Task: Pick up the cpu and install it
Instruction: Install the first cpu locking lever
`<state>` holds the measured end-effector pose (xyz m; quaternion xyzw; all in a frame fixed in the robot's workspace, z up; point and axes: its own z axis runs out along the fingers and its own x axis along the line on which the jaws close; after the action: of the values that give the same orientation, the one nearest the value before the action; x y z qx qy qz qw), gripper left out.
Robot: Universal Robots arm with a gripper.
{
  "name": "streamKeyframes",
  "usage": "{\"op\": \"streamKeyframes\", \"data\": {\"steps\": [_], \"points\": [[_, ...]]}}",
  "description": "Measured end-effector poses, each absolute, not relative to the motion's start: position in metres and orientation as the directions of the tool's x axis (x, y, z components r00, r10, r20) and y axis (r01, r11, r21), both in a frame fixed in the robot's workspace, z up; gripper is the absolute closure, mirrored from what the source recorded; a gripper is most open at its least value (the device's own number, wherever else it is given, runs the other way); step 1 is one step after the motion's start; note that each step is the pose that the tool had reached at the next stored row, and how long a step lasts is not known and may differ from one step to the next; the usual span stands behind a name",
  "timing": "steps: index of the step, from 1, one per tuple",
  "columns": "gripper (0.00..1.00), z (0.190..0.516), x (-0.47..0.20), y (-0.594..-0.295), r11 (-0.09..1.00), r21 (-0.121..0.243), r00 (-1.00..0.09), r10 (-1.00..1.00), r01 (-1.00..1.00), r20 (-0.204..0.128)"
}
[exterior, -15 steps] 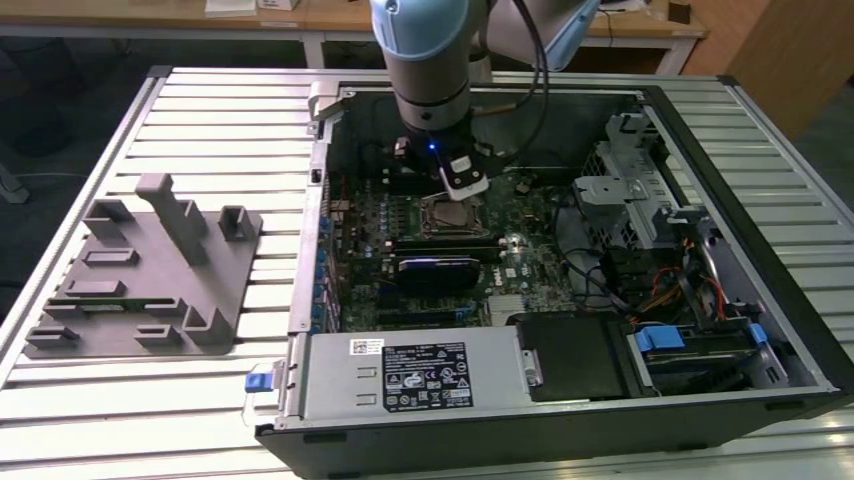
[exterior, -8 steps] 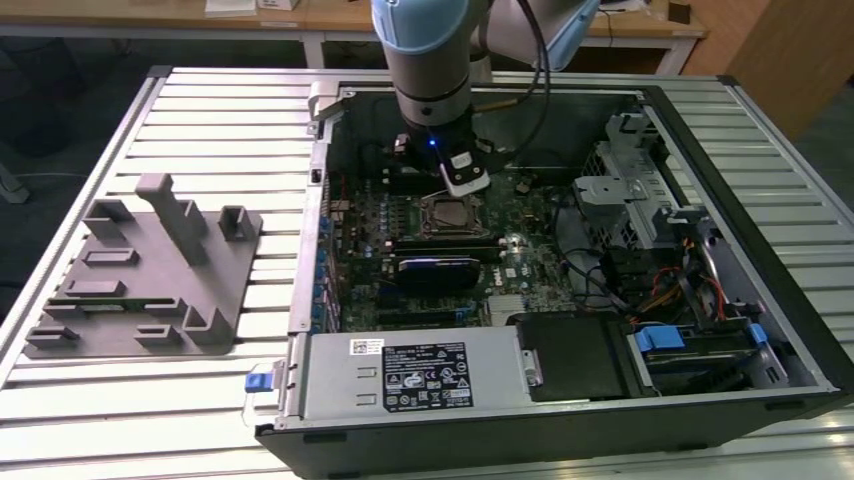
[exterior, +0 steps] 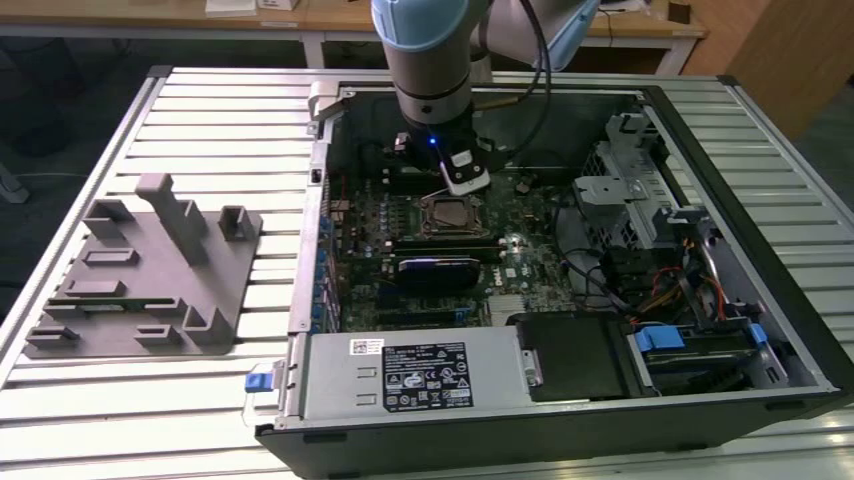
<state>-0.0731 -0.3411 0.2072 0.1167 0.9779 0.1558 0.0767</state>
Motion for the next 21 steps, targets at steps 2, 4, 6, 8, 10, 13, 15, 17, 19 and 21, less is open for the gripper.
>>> {"op": "streamKeyframes", "data": {"steps": [2,4,6,8,10,13,15,17,19,21], "points": [[0.89,0.2072,-0.0730,-0.3416,0.924,0.323,-0.961,0.254,0.206,-0.114],[0.89,0.2072,-0.0730,-0.3422,0.923,0.323,-0.960,0.255,0.207,-0.114],[0.89,0.2072,-0.0730,-0.3430,0.923,0.323,-0.960,0.257,0.209,-0.113],[0.89,0.2069,-0.0730,-0.3437,0.922,0.323,-0.959,0.261,0.213,-0.114],[0.89,0.2059,-0.0730,-0.3441,0.919,0.323,-0.955,0.274,0.225,-0.114],[0.89,0.2037,-0.0730,-0.3442,0.916,0.323,-0.951,0.288,0.239,-0.114],[0.89,0.2021,-0.0730,-0.3442,0.913,0.324,-0.948,0.297,0.247,-0.113],[0.89,0.2007,-0.0730,-0.3442,0.911,0.325,-0.946,0.303,0.253,-0.113],[0.89,0.1997,-0.0730,-0.3442,0.910,0.325,-0.944,0.308,0.258,-0.113],[0.89,0.1991,-0.0730,-0.3442,0.909,0.325,-0.943,0.311,0.261,-0.113]]}}
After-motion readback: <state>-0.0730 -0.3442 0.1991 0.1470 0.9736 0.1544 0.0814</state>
